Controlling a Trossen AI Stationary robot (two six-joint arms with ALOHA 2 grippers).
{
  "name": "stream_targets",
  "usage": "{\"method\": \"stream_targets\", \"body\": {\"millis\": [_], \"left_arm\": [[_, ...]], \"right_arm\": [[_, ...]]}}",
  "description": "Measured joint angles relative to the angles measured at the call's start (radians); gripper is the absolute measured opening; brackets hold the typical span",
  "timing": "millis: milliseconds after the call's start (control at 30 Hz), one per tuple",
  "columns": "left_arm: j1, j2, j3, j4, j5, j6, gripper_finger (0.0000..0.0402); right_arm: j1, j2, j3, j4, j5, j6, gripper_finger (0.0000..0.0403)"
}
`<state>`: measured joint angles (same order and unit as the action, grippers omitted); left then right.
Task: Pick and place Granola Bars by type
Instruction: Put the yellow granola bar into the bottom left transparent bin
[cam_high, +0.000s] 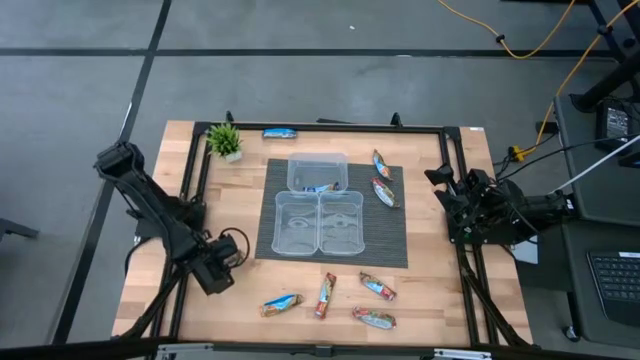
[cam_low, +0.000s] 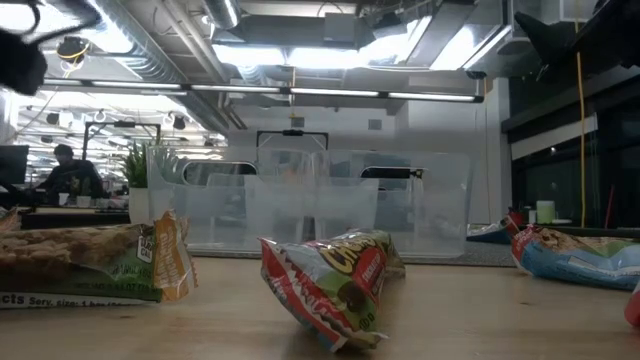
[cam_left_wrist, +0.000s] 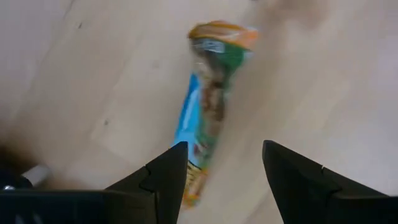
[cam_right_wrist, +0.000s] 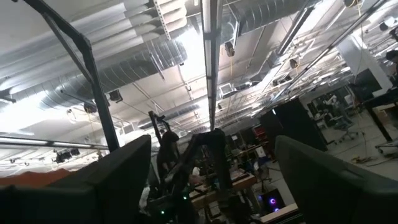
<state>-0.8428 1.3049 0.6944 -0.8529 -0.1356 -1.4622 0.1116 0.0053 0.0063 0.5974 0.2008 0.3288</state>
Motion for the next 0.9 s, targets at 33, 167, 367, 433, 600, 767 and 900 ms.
{"method": "stream_targets", "body": {"millis": [33, 167, 367, 433, 600, 767, 900], "left_arm": [[0.000, 0.001, -0.018, 0.004, 0.000, -0.009, 0.0201], [0.000, 0.001, -0.085, 0.058, 0.001, -0.041, 0.0200], [0.000, -0.004, -0.171, 0.251, 0.030, -0.044, 0.0186], [0.000, -0.004, -0.174, 0.249, 0.027, -0.076, 0.0174], [0.002, -0.003, -0.172, 0.223, 0.022, -0.150, 0.0102], [0.002, -0.006, -0.156, 0.280, -0.003, -0.193, 0.0016], [0.017, -0.033, -0.108, 0.347, -0.143, -0.141, 0.0017]], "right_arm": [[0.000, 0.000, 0.000, -0.001, 0.000, -0.005, 0.0344], [0.000, 0.000, 0.000, -0.004, 0.000, -0.027, 0.0344], [0.000, 0.000, 0.000, -0.005, 0.000, -0.031, 0.0344], [0.000, 0.000, 0.000, -0.005, 0.000, -0.036, 0.0344], [0.000, 0.000, 0.000, -0.005, 0.000, -0.047, 0.0344], [0.000, 0.000, 0.000, -0.006, -0.001, -0.049, 0.0344], [0.000, 0.000, 0.000, -0.005, 0.000, -0.049, 0.0344]]}}
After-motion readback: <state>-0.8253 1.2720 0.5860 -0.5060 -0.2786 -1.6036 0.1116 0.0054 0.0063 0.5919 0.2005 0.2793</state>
